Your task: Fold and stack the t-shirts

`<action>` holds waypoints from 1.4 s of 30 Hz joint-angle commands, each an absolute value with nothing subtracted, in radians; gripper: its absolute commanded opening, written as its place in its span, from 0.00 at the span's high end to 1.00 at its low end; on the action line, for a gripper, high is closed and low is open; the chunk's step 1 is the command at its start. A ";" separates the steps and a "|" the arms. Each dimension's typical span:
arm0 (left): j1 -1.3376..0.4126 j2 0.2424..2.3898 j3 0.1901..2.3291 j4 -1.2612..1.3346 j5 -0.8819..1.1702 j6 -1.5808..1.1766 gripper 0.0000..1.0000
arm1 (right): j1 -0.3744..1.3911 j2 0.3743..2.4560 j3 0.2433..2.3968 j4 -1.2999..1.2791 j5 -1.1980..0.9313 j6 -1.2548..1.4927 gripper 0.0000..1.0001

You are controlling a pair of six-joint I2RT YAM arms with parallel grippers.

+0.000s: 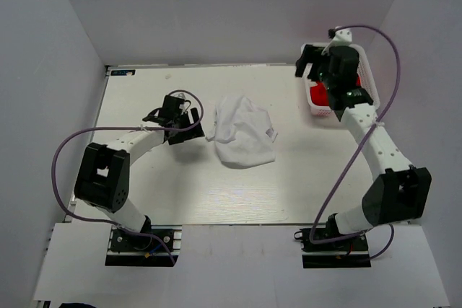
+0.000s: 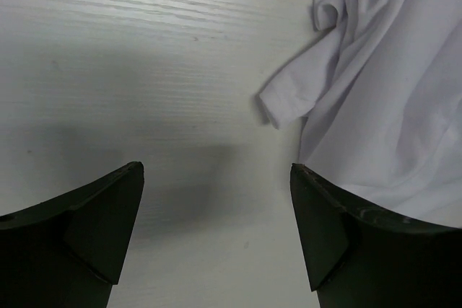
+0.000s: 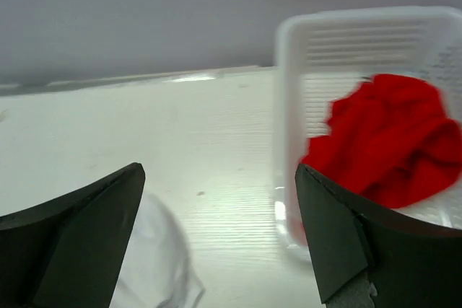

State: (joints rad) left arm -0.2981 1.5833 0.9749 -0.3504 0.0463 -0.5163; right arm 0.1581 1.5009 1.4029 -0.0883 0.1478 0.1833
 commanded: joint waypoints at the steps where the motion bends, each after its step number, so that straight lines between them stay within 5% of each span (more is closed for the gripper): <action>1: -0.351 1.606 1.028 -0.368 -0.008 -0.497 0.09 | 0.236 1.476 1.236 -0.115 0.035 0.199 0.10; 8: -0.373 1.796 1.210 -0.440 -0.092 -0.497 0.13 | 0.377 1.347 0.988 -0.069 -0.188 0.229 0.10; 25: -0.451 1.845 1.114 -0.301 0.055 -0.506 0.26 | 0.488 1.307 0.695 -0.152 0.074 0.371 0.10; 28: -0.471 1.888 1.146 -0.301 0.046 -0.506 0.47 | 0.494 1.330 0.669 -0.097 0.078 0.373 0.10; 32: -0.494 1.933 1.177 -0.336 0.037 -0.485 0.93 | 0.512 1.402 0.686 -0.048 0.026 0.359 0.13; 36: -0.512 1.918 1.161 -0.336 -0.017 -0.485 1.00 | 0.543 1.489 0.695 -0.012 -0.034 0.345 0.16; 37: -0.512 1.904 1.161 -0.336 -0.026 -0.485 1.00 | 0.543 1.500 0.699 0.045 -0.043 0.341 0.21; 38: -0.512 1.888 1.146 -0.327 -0.038 -0.500 1.00 | 0.545 1.529 0.701 0.052 -0.046 0.339 0.35; 40: -0.512 1.836 1.132 -0.327 -0.078 -0.512 1.00 | 0.551 1.542 0.728 0.058 -0.041 0.339 0.93; 42: -0.512 1.783 1.132 -0.362 -0.161 -0.548 1.00 | 0.558 1.526 0.747 0.055 -0.011 0.360 1.00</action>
